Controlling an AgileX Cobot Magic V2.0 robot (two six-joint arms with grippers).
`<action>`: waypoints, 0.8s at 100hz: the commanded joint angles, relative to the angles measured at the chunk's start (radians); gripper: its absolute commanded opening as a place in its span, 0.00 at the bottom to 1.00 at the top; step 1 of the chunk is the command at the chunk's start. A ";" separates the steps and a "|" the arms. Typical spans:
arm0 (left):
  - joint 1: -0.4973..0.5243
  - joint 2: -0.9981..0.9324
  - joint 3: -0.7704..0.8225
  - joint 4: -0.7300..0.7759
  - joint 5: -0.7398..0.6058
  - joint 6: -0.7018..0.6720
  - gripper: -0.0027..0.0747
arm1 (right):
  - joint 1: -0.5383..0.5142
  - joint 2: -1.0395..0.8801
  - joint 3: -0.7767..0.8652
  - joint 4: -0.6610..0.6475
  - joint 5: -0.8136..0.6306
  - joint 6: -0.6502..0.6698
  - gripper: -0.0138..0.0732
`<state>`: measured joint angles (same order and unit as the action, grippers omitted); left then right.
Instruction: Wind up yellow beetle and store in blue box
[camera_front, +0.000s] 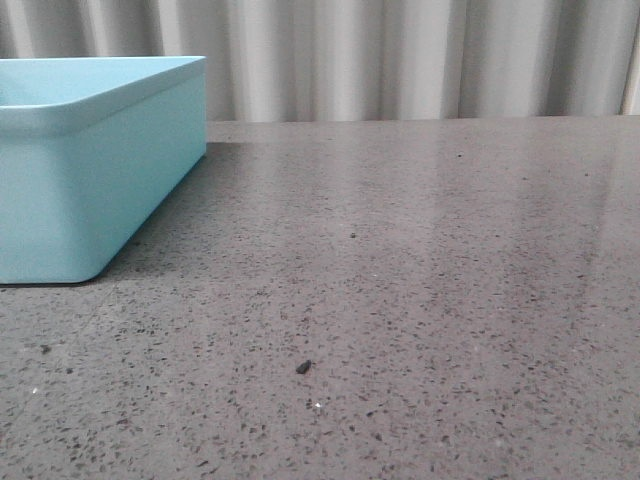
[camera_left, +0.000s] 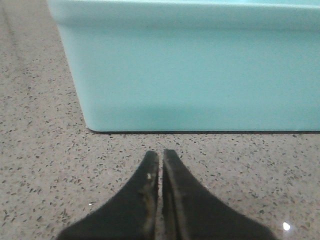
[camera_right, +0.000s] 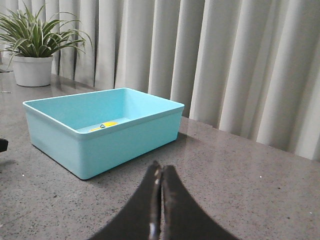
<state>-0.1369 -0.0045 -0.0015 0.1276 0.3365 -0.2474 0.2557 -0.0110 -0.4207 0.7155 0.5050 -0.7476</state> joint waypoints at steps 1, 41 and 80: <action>-0.009 -0.030 0.027 -0.011 -0.044 -0.008 0.01 | 0.001 0.015 -0.023 0.023 -0.068 -0.001 0.10; -0.009 -0.030 0.027 -0.011 -0.044 -0.008 0.01 | 0.001 -0.004 0.012 0.023 -0.072 -0.001 0.10; -0.009 -0.030 0.027 -0.011 -0.044 -0.008 0.01 | -0.140 -0.019 0.319 -0.310 -0.505 0.145 0.10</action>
<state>-0.1369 -0.0045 -0.0015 0.1240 0.3371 -0.2481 0.1616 -0.0131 -0.1260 0.5216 0.1479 -0.7062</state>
